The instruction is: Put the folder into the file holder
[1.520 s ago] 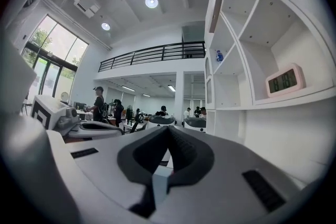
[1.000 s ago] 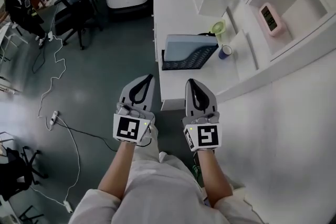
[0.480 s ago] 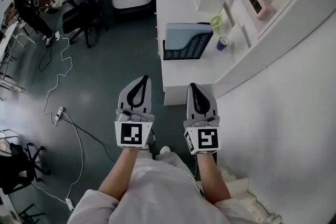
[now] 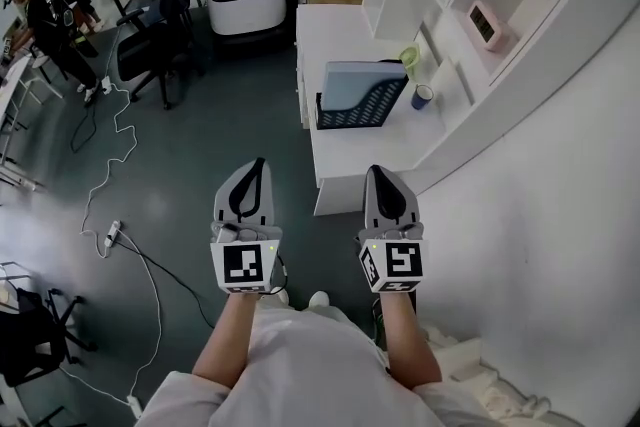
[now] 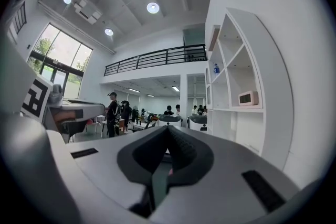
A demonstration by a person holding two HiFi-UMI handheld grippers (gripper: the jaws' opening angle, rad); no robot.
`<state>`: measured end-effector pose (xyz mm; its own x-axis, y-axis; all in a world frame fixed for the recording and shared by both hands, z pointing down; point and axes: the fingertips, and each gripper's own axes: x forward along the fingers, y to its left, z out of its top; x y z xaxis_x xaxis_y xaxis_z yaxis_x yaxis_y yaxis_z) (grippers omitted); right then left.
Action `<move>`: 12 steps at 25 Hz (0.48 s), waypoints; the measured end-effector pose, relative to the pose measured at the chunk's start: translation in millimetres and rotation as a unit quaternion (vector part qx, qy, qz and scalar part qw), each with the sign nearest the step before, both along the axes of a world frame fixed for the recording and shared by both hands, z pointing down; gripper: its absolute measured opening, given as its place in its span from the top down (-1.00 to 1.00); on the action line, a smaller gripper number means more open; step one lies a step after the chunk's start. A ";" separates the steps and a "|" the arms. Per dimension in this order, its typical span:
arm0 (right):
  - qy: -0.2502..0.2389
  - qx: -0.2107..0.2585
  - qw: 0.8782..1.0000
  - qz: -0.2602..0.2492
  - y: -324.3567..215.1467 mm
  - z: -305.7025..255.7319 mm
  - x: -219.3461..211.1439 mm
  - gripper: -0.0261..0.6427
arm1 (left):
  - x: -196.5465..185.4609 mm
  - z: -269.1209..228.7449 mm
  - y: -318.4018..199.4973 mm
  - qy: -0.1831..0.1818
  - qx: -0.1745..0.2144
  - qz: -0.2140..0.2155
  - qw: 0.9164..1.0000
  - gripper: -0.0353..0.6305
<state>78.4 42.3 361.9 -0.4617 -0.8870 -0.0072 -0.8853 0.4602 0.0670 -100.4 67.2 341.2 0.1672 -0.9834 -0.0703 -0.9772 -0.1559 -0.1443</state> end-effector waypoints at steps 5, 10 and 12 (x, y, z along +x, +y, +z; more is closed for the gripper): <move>0.011 -0.002 1.000 0.010 3.8 5.7 1.6 0.96 | -34.0 8.6 6.5 0.006 -0.012 0.003 1.000 0.93; 0.013 0.000 1.000 0.017 7.6 5.0 -4.7 0.95 | -45.4 20.5 7.6 0.019 -0.031 0.007 0.999 0.93; 0.016 0.001 1.000 0.015 9.8 5.5 -10.4 0.95 | -45.6 21.3 9.8 0.026 -0.034 0.004 0.999 0.93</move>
<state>68.0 52.1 367.5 -0.4347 -0.9006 0.0050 -0.8962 0.4331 0.0963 -146.0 77.0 362.5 0.1738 -0.9847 -0.0122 -0.9816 -0.1723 -0.0824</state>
